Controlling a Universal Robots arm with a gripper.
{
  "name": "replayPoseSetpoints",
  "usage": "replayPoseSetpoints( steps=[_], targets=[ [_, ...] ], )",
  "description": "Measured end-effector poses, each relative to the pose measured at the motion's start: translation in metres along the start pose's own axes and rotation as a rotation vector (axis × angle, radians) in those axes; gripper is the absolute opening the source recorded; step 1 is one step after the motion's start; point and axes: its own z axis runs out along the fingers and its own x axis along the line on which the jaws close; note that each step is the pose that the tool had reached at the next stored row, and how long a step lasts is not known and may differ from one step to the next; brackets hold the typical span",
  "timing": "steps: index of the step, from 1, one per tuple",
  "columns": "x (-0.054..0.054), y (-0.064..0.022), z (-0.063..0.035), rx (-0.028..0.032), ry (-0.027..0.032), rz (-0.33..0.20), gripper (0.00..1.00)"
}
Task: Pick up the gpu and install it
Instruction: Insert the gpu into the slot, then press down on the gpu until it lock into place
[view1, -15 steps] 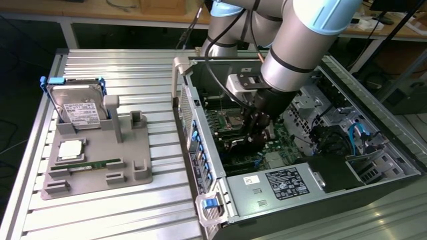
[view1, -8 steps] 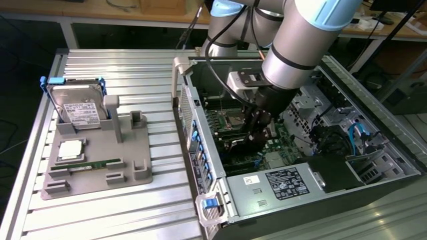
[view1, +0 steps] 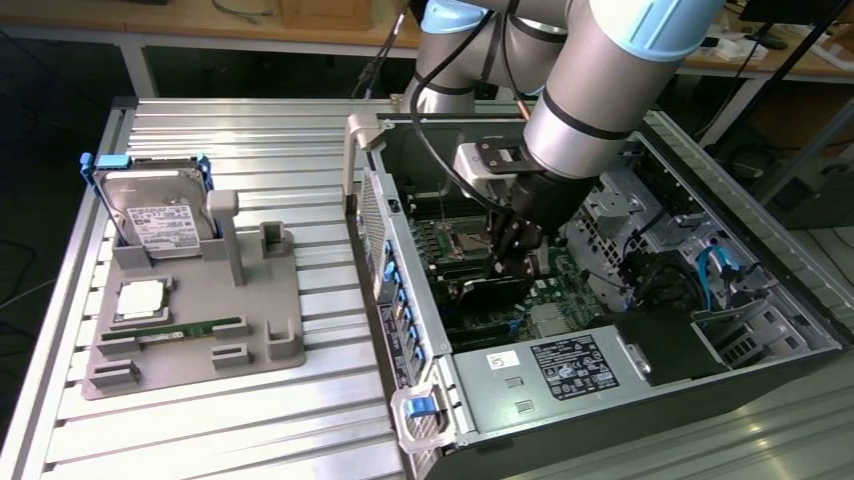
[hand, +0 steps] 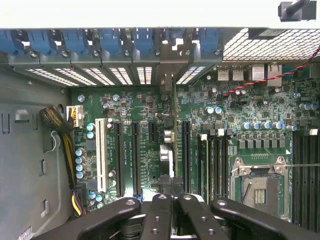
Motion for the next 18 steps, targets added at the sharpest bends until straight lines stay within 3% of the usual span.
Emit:
replayPoseSetpoints(
  steps=[18],
  targets=[
    [0.0, 0.0, 0.0, 0.0, 0.0, 0.0, 0.11]
  ],
)
